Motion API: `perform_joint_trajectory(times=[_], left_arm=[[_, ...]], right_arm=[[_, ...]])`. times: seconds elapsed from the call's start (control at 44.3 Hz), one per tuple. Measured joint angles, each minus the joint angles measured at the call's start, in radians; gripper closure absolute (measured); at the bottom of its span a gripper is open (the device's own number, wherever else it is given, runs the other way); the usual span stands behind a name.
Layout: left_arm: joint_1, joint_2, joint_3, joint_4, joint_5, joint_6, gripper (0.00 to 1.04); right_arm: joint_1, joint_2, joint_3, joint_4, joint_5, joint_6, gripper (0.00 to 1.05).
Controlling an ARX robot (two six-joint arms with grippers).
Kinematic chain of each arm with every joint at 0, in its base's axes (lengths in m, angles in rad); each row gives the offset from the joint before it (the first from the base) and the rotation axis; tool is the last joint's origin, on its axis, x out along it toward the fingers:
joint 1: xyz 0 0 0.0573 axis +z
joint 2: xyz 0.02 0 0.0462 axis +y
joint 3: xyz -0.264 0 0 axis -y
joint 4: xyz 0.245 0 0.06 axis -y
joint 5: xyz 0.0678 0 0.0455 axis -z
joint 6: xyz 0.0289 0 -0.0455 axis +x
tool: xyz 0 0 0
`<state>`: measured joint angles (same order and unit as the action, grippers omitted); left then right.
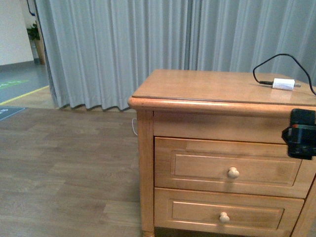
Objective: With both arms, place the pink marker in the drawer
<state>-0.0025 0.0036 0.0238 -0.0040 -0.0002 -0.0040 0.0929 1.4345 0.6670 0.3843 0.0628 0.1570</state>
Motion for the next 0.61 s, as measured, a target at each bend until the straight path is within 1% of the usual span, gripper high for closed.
perform_joint_trajectory(times=[0.068,0.113,0.203,0.316,0.361,0.541,0.609], left_arm=[[0.0,0.0,0.0,0.0,0.0,0.0,0.06],[0.0,0.0,0.0,0.0,0.0,0.0,0.06],[0.0,0.0,0.0,0.0,0.0,0.0,0.06],[0.0,0.0,0.0,0.0,0.0,0.0,0.06],[0.0,0.0,0.0,0.0,0.0,0.0,0.06],[0.0,0.0,0.0,0.0,0.0,0.0,0.06],[0.0,0.0,0.0,0.0,0.0,0.0,0.06]], right_arm=[[0.0,-0.121,-0.016,-0.099,-0.013,0.015,0.08],[0.003,-0.24,-0.021,-0.2,-0.023,0.029,0.08],[0.008,-0.438,-0.022,-0.364,-0.011,0.042,0.08],[0.009,-0.584,-0.024,-0.497,0.021,0.057,0.08],[0.009,-0.628,-0.029,-0.528,0.031,0.066,0.08],[0.008,-0.658,-0.036,-0.537,0.034,0.079,0.08],[0.005,-0.69,-0.145,-0.306,0.029,-0.012,0.21]])
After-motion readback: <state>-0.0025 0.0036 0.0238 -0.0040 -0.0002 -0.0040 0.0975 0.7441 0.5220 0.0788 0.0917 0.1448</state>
